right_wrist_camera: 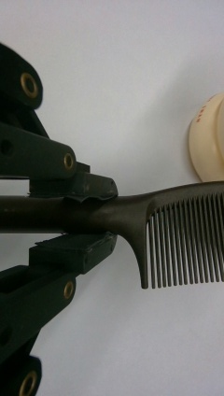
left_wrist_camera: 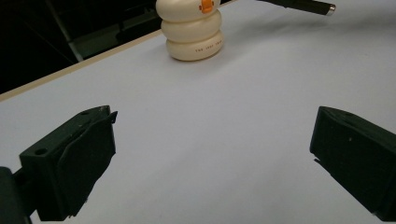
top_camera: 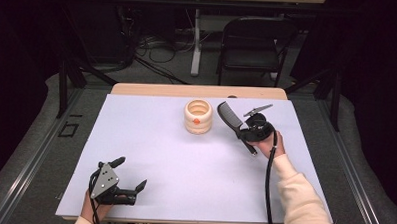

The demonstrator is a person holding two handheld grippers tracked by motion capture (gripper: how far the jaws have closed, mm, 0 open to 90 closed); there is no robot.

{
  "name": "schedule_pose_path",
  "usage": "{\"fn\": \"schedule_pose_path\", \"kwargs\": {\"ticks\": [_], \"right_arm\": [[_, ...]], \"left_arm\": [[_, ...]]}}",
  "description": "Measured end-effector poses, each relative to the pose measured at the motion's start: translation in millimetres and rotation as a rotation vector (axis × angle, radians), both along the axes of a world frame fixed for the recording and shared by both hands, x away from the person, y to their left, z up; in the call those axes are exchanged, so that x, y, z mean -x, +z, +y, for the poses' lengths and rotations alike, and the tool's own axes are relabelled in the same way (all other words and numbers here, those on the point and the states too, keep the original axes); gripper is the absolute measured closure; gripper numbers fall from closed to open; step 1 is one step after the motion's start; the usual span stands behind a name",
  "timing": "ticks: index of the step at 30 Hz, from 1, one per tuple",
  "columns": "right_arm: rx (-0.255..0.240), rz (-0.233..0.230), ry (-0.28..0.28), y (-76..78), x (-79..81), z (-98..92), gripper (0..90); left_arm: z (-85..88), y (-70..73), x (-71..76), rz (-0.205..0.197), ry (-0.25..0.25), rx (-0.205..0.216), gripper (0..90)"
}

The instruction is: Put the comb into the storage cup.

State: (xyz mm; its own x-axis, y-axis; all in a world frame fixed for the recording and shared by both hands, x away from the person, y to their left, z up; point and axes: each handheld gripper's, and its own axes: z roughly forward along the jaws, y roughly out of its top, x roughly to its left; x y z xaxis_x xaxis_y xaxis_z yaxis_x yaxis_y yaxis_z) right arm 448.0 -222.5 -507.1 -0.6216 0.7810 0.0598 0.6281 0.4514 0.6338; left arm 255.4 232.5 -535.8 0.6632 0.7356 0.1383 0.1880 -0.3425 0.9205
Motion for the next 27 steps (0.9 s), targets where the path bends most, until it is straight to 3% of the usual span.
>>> {"fn": "schedule_pose_path", "kwargs": {"ticks": [27], "right_arm": [[-0.059, -0.115, 0.005, 7.3, 7.4, 4.8, 72.0]], "left_arm": [[0.7, -0.2, -1.4, 0.004, 0.002, 0.008, 0.2]]}}
